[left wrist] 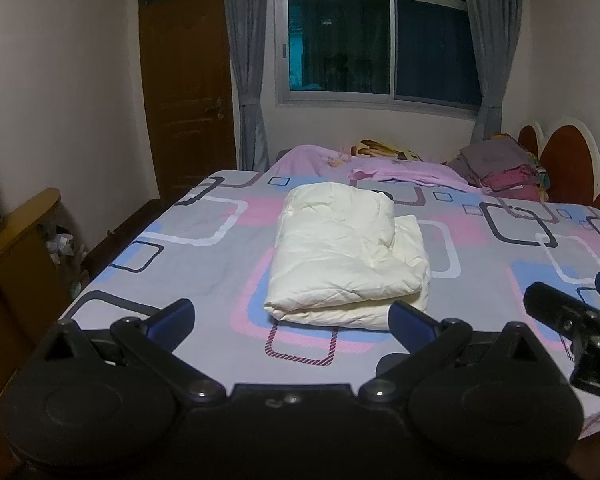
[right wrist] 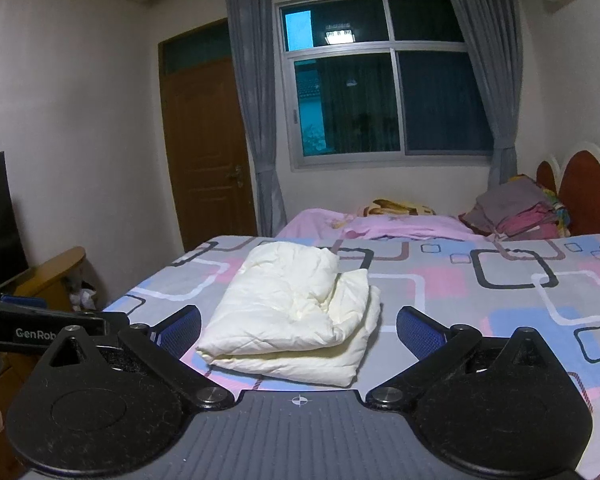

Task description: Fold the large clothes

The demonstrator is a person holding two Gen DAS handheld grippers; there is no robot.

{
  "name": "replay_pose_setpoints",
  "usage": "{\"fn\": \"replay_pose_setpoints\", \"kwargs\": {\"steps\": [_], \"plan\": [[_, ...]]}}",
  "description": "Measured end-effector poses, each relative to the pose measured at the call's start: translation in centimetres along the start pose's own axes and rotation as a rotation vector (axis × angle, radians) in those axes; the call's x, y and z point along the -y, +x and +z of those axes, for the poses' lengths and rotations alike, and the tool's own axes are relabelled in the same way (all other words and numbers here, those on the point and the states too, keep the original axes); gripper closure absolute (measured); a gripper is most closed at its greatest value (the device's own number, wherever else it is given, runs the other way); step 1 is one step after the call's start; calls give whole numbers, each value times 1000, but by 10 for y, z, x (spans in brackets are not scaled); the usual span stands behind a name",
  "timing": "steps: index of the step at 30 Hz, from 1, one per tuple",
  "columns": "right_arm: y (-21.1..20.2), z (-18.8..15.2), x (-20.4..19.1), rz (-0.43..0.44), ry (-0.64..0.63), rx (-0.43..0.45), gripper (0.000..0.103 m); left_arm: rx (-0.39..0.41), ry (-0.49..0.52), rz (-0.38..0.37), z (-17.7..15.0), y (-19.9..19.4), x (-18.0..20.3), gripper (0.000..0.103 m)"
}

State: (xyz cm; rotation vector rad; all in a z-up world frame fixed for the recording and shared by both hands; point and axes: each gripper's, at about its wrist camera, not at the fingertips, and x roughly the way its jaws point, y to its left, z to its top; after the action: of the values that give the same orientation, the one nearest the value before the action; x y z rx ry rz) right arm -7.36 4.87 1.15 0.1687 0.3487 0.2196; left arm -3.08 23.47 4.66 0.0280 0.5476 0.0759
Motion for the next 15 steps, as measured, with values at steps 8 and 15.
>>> {"fn": "replay_pose_setpoints", "kwargs": {"steps": [8,15], "plan": [[-2,2,-1,1,-5,1,0,-1,-7,6,0,1,-3,0],[-2,5,1,-1,-1,11,0,0,-11,15,-1,1,-4,0]]}}
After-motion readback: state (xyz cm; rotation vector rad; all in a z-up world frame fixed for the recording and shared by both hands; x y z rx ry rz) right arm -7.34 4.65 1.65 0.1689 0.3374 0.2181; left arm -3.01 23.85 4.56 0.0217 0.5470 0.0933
